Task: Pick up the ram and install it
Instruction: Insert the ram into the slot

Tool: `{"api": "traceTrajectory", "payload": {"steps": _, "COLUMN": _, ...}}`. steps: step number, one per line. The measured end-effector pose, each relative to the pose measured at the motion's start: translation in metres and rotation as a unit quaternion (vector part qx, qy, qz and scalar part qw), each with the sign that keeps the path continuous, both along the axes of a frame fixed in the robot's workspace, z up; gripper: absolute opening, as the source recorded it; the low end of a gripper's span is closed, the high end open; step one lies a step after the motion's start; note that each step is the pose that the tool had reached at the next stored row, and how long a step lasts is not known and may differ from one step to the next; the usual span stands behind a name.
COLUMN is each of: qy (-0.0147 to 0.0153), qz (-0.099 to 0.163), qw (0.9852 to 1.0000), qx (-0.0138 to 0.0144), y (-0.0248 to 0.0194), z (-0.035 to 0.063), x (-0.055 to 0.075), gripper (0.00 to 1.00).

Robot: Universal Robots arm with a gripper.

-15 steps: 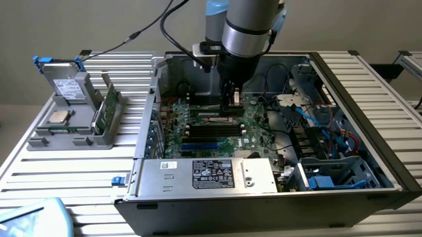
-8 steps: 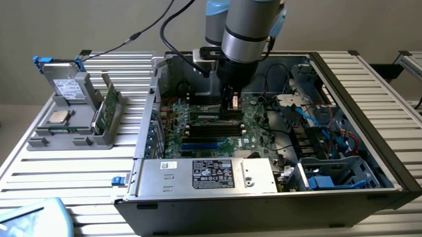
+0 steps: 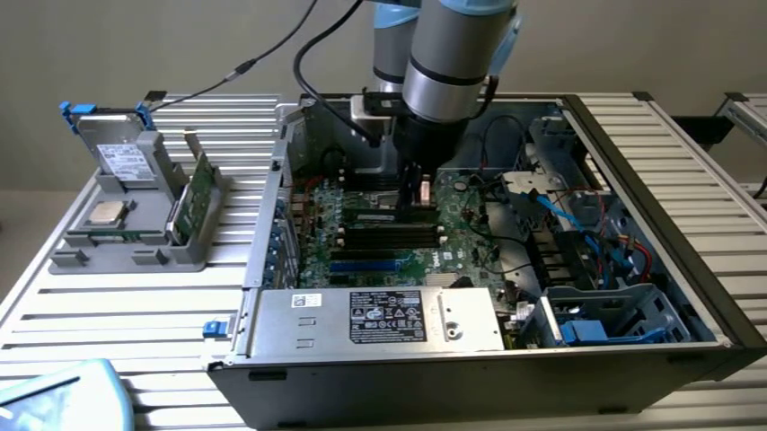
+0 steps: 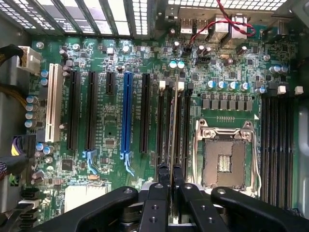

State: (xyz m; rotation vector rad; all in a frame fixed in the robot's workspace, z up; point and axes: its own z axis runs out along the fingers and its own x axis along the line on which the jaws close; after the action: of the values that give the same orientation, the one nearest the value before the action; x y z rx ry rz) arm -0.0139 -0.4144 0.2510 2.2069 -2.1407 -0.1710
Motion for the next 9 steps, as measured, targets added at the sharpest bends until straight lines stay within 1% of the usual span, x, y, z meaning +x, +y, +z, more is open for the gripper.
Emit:
{"api": "traceTrajectory", "payload": {"steps": 1, "qy": 0.0014, "qz": 0.0, "qw": 1.0, "qx": -0.0006, "y": 0.0, "z": -0.001, "x": 0.0, "gripper": 0.13}}
{"api": "traceTrajectory", "payload": {"steps": 2, "qy": 0.0035, "qz": 0.0, "qw": 1.0, "qx": -0.0018, "y": 0.0, "z": -0.0015, "x": 0.0, "gripper": 0.13}}
{"api": "traceTrajectory", "payload": {"steps": 3, "qy": 0.0071, "qz": 0.0, "qw": 1.0, "qx": -0.005, "y": 0.0001, "z": -0.0017, "x": 0.0, "gripper": 0.13}}
{"api": "traceTrajectory", "payload": {"steps": 4, "qy": 0.0096, "qz": 0.0, "qw": 0.9999, "qx": -0.011, "y": 0.0003, "z": -0.0017, "x": 0.0, "gripper": 0.13}}
{"api": "traceTrajectory", "payload": {"steps": 5, "qy": 0.0098, "qz": 0.0, "qw": 0.9998, "qx": -0.0189, "y": 0.0012, "z": -0.0018, "x": 0.0, "gripper": 0.13}}
{"api": "traceTrajectory", "payload": {"steps": 6, "qy": 0.0097, "qz": 0.0, "qw": 0.9996, "qx": -0.0263, "y": 0.0023, "z": -0.0018, "x": 0.0, "gripper": 0.13}}
{"api": "traceTrajectory", "payload": {"steps": 7, "qy": 0.0097, "qz": 0.0, "qw": 0.9995, "qx": -0.0303, "y": 0.0029, "z": -0.0017, "x": 0.0, "gripper": 0.13}}
{"api": "traceTrajectory", "payload": {"steps": 8, "qy": 0.0091, "qz": 0.0, "qw": 0.9994, "qx": -0.0332, "y": 0.0034, "z": -0.0018, "x": 0.0, "gripper": 0.13}}
{"api": "traceTrajectory", "payload": {"steps": 9, "qy": 0.0078, "qz": 0.0, "qw": 0.9993, "qx": -0.0354, "y": 0.004, "z": -0.0017, "x": 0.0, "gripper": 0.13}}
